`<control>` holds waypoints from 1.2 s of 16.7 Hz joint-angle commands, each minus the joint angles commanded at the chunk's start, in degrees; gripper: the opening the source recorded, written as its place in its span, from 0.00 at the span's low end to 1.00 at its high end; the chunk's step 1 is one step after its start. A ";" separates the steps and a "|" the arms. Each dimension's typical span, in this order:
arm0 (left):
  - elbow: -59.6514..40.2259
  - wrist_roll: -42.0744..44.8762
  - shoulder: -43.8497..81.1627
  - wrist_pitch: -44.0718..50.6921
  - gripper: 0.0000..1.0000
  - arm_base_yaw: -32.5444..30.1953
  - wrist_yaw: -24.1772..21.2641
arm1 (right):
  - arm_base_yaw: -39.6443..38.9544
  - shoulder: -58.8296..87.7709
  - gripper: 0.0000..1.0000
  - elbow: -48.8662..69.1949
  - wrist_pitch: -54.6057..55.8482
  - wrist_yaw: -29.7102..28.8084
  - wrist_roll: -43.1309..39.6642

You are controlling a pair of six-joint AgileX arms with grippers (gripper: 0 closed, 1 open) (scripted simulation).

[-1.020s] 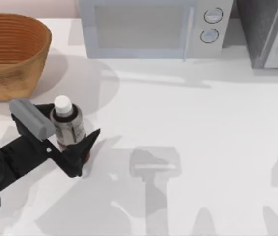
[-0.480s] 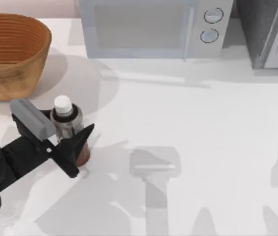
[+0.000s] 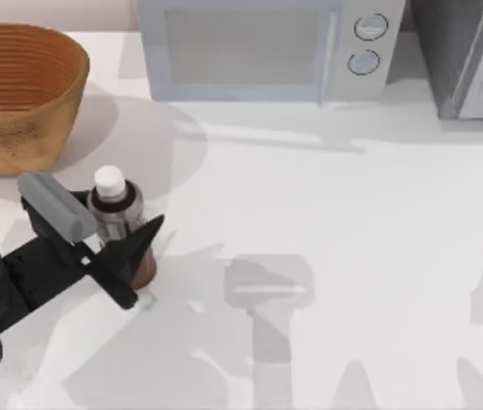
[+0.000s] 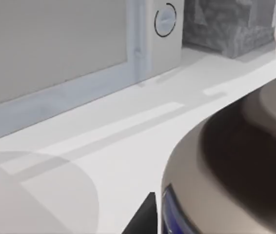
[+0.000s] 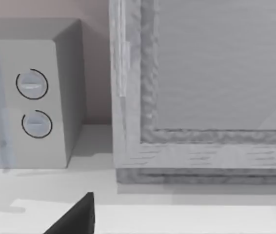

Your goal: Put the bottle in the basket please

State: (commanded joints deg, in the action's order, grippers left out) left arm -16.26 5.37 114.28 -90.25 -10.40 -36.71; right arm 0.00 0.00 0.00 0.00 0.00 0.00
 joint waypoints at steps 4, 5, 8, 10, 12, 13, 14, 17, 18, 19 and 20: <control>0.08 0.05 -0.07 0.02 0.00 0.02 -0.01 | 0.00 0.00 1.00 0.00 0.00 0.00 0.00; -0.47 0.02 -0.51 0.54 0.00 -0.10 0.52 | 0.00 0.00 1.00 0.00 0.00 0.00 0.00; -5.60 -0.10 -4.21 5.41 0.00 -0.95 5.06 | 0.00 0.00 1.00 0.00 0.00 0.00 0.00; -11.60 -0.43 -7.67 10.72 0.00 -1.62 9.59 | 0.00 0.00 1.00 0.00 0.00 0.00 0.00; -18.32 -1.08 -11.36 16.82 0.00 -2.30 14.40 | 0.00 0.00 1.00 0.00 0.00 0.00 0.00; -21.32 -1.52 -13.25 20.00 0.00 -2.49 16.78 | 0.00 0.00 1.00 0.00 0.00 0.00 0.00; -24.01 -1.98 -15.11 23.14 0.00 -2.49 19.10 | 0.00 0.00 1.00 0.00 0.00 0.00 0.00; -31.11 -3.41 -19.80 31.92 0.00 -1.14 25.04 | 0.00 0.00 1.00 0.00 0.00 0.00 0.00; -32.99 -3.88 -20.99 34.76 0.00 -0.33 26.53 | 0.00 0.00 1.00 0.00 0.00 0.00 0.00; -34.65 -4.31 -22.05 37.69 0.00 0.63 27.75 | 0.00 0.00 1.00 0.00 0.00 0.00 0.00; -36.15 -4.67 -23.00 40.79 0.00 1.71 28.69 | 0.00 0.00 1.00 0.00 0.00 0.00 0.00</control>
State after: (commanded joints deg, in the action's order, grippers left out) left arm -52.40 0.69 91.28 -49.46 -8.69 -8.03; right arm 0.00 0.00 0.00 0.00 0.00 0.00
